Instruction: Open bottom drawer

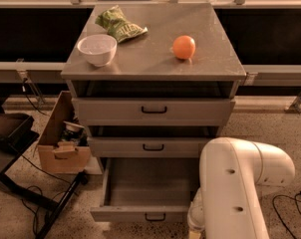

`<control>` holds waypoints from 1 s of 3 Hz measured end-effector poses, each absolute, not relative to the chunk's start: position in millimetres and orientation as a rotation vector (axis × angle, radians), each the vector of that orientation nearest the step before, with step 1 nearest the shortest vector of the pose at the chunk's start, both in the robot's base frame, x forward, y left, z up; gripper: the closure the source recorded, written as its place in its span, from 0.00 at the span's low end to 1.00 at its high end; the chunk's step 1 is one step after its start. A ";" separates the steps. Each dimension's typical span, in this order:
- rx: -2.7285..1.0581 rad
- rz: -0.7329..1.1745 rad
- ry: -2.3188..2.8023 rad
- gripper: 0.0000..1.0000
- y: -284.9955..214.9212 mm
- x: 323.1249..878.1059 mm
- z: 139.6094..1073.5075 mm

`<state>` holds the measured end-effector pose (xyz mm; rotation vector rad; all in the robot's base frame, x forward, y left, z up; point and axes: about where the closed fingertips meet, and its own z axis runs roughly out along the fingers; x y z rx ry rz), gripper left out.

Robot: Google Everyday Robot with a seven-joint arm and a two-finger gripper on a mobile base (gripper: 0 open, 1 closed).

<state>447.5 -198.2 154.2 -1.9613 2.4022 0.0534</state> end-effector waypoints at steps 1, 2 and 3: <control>-1.986 0.077 2.436 0.48 -199.9 418.8 155.4; -1.992 0.078 2.443 0.71 -201.3 418.3 156.2; -1.995 0.078 2.442 0.93 -201.1 421.5 157.5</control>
Offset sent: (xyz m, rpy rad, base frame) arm -0.2495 0.0043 0.0349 -0.2358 0.3308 0.0121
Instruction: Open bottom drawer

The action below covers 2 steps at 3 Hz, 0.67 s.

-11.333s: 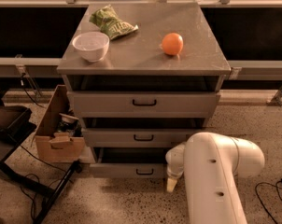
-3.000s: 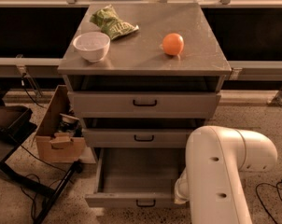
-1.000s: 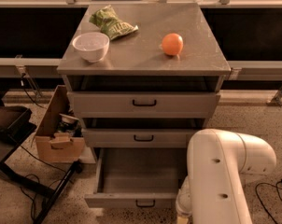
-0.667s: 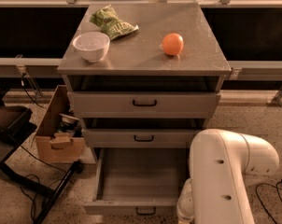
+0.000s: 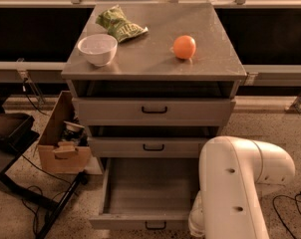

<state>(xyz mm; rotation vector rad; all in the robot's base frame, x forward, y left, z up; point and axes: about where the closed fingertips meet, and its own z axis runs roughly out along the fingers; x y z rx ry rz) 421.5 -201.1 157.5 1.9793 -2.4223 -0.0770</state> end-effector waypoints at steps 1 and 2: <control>1.988 -0.079 -2.408 1.00 -196.6 423.0 160.9; 1.988 -0.079 -2.408 0.80 -196.9 423.8 160.8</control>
Offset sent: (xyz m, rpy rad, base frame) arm 0.0006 0.0047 0.0033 -0.0023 0.0045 0.0104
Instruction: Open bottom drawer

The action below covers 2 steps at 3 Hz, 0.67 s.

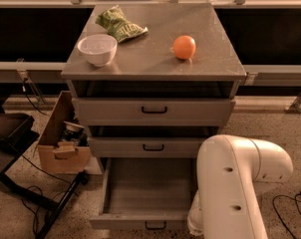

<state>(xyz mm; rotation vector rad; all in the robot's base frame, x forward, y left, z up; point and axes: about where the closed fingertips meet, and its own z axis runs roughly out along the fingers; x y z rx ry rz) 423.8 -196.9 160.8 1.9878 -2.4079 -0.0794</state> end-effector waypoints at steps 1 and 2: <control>1.988 -0.079 -2.408 0.57 -196.9 423.8 160.7; 1.988 -0.079 -2.408 0.33 -196.9 423.8 160.7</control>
Offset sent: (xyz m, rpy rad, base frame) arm 0.0000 0.0000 0.0000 0.0000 0.0000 0.0000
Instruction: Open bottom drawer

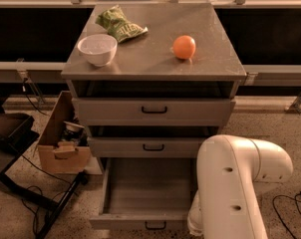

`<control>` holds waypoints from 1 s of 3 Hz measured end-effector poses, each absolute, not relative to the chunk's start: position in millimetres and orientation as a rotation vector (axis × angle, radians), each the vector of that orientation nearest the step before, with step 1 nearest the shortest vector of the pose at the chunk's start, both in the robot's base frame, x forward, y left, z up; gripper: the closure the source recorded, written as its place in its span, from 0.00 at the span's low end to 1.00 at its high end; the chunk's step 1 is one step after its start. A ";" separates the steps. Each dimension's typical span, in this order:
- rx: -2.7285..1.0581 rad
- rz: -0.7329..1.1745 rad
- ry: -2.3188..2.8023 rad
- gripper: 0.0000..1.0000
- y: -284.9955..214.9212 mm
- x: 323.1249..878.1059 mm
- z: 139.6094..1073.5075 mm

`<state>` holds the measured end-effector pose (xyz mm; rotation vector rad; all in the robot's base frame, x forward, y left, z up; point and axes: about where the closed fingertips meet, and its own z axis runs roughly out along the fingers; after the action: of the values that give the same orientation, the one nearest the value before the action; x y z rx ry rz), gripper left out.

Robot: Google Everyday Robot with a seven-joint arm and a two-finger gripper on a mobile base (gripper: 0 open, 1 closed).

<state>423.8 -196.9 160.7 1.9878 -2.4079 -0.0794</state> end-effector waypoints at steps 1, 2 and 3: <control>1.988 -0.079 -2.408 0.04 -196.9 423.7 160.7; 1.988 -0.079 -2.408 0.00 -196.9 423.7 160.7; 2.031 -0.068 -2.450 0.00 -209.5 431.5 180.5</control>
Offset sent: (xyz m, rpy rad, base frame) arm 0.0000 0.0000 0.0000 0.0000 0.0000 0.0000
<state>431.5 -209.5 180.5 2.0311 -2.4496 -0.0676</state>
